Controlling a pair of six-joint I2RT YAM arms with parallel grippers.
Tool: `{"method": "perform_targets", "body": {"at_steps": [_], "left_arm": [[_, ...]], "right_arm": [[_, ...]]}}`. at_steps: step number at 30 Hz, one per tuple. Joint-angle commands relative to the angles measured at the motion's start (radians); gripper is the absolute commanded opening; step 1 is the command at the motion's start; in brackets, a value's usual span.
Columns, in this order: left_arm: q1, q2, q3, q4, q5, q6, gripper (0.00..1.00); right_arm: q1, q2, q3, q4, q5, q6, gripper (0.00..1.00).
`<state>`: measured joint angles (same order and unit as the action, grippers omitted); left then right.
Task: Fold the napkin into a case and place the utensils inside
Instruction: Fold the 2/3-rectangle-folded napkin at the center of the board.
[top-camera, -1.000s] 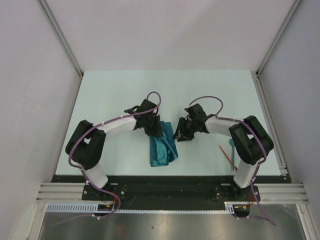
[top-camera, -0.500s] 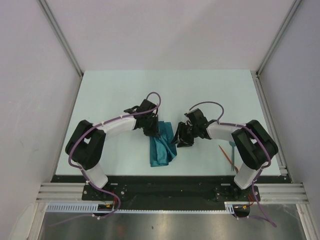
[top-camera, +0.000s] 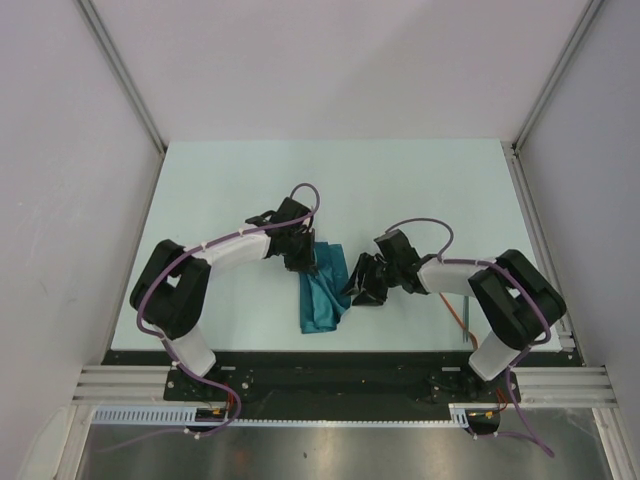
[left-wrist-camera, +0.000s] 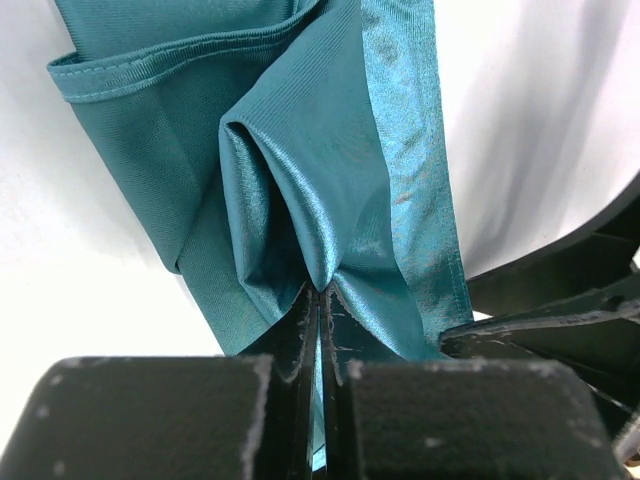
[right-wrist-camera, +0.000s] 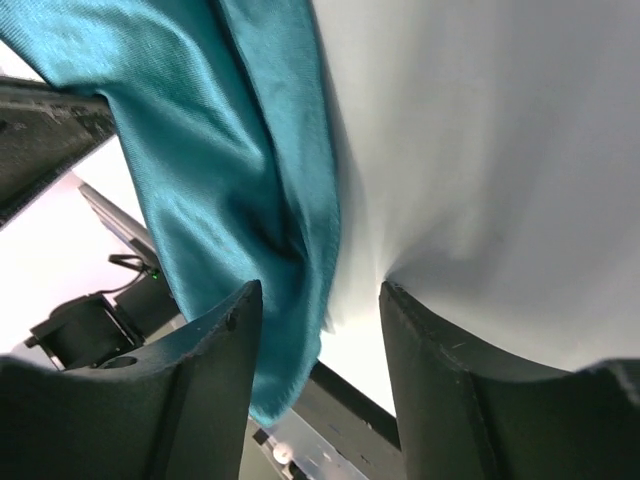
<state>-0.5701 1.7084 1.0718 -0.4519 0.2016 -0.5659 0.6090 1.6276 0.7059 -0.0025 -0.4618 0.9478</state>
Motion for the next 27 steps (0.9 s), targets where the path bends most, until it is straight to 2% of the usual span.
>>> {"method": "perform_targets", "body": {"at_steps": [1,6,11,22,24,27], "left_arm": [[0.007,-0.027,0.005,0.002,0.001,0.027,0.01],[0.010,-0.027,0.000,0.012,0.007,0.029,0.00],[0.016,-0.027,0.002,0.010,0.010,0.038,0.00],[0.029,-0.029,-0.004,0.012,0.022,0.055,0.00],[0.033,-0.029,-0.006,0.012,0.022,0.057,0.00],[0.038,-0.029,-0.012,0.016,0.027,0.060,0.00]], "right_arm": [[-0.006,0.054,0.021,0.107,0.000,0.037,0.53],[-0.015,0.150,0.104,0.101,0.041,-0.053,0.44],[-0.026,0.202,0.193,0.082,0.089,-0.119,0.41],[-0.084,0.305,0.299,0.128,0.045,-0.190,0.33],[-0.090,0.319,0.317,0.128,0.049,-0.198,0.29],[-0.091,0.318,0.349,0.107,0.060,-0.225,0.13]]}}
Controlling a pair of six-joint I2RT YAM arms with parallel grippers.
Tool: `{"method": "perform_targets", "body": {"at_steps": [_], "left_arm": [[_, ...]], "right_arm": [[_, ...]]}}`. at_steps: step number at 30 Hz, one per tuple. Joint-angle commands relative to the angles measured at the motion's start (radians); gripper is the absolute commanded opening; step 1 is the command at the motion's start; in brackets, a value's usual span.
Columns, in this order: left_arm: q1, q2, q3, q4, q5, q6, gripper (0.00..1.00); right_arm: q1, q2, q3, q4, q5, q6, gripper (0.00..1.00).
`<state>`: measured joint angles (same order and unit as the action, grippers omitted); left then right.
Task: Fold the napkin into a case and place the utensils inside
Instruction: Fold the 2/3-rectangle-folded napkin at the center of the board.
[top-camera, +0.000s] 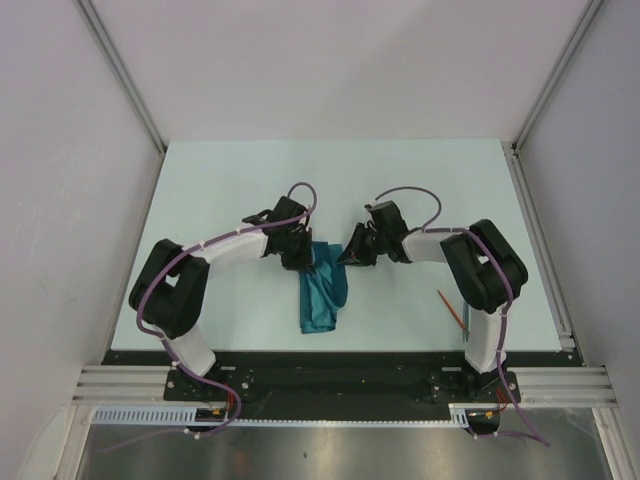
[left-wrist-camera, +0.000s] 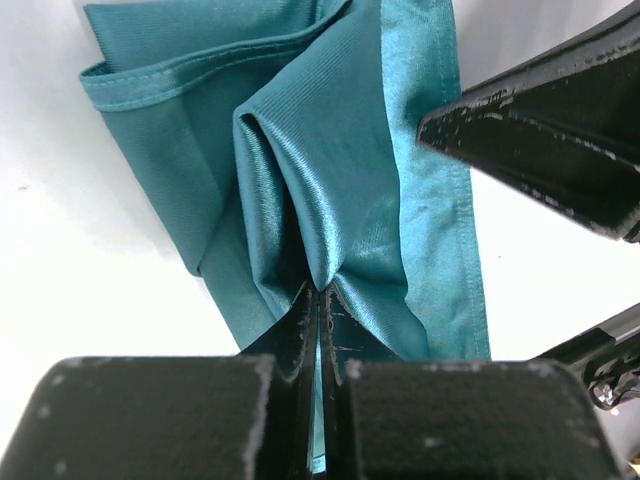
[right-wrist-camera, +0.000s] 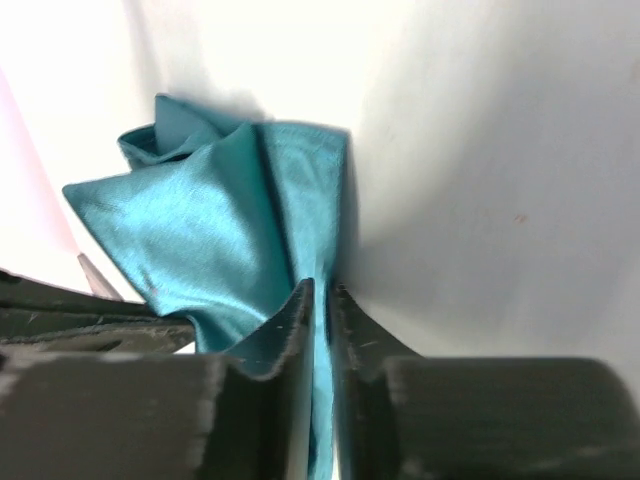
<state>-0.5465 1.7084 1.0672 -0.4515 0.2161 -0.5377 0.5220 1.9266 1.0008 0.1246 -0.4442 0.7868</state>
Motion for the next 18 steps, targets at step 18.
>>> {"method": "perform_targets", "body": {"at_steps": [18], "left_arm": [[0.076,-0.043,-0.035,0.050,0.058,0.041,0.00]], "right_arm": [[0.154,-0.005,0.286,-0.292,0.219,-0.054,0.00]]}}
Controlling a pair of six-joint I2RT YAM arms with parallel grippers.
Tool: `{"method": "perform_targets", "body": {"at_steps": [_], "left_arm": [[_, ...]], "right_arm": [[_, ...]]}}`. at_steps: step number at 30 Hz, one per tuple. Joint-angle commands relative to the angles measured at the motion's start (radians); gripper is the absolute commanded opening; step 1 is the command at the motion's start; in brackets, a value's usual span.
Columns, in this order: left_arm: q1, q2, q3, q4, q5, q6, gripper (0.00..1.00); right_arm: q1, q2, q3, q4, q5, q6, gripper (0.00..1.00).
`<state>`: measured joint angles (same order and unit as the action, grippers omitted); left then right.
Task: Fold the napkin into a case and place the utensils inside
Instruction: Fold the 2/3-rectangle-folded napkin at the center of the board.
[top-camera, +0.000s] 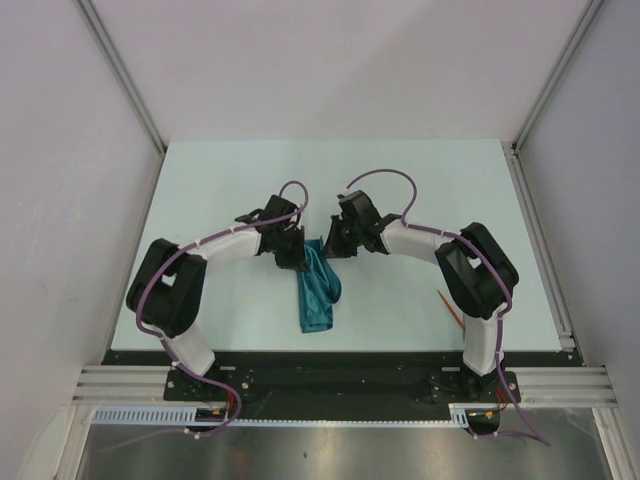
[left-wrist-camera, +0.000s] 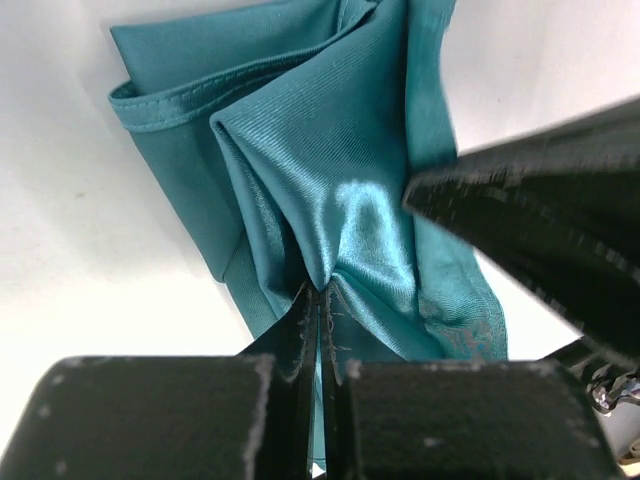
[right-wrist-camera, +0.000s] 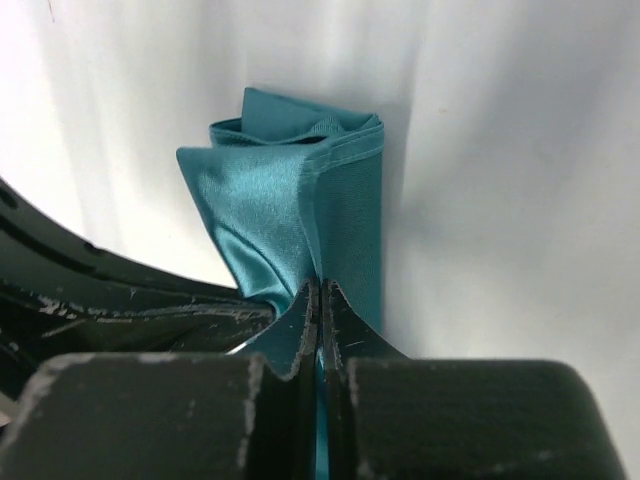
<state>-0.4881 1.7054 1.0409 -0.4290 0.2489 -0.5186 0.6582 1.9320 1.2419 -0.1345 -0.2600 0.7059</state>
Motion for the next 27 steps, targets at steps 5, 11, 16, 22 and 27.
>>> {"method": "perform_targets", "body": {"at_steps": [5,11,16,22,27], "left_arm": [[0.031,-0.043,-0.021,0.033,0.033,0.009,0.01],[0.063,-0.105,-0.065,0.044,0.061,-0.009,0.16],[0.124,-0.214,-0.061,0.009,0.087,-0.004,0.43],[0.227,-0.153,-0.004,0.025,0.164,-0.011,0.64],[0.229,-0.049,0.056,0.062,0.182,-0.031,0.63]], "right_arm": [[0.037,0.022,0.062,0.007,0.012,0.082,0.00],[0.043,0.036,0.040,0.070,0.004,0.144,0.00],[0.038,0.058,0.056,0.073,-0.019,0.161,0.00],[0.034,0.048,0.047,0.087,-0.022,0.176,0.00],[0.034,0.048,0.044,0.093,-0.038,0.187,0.00]]}}
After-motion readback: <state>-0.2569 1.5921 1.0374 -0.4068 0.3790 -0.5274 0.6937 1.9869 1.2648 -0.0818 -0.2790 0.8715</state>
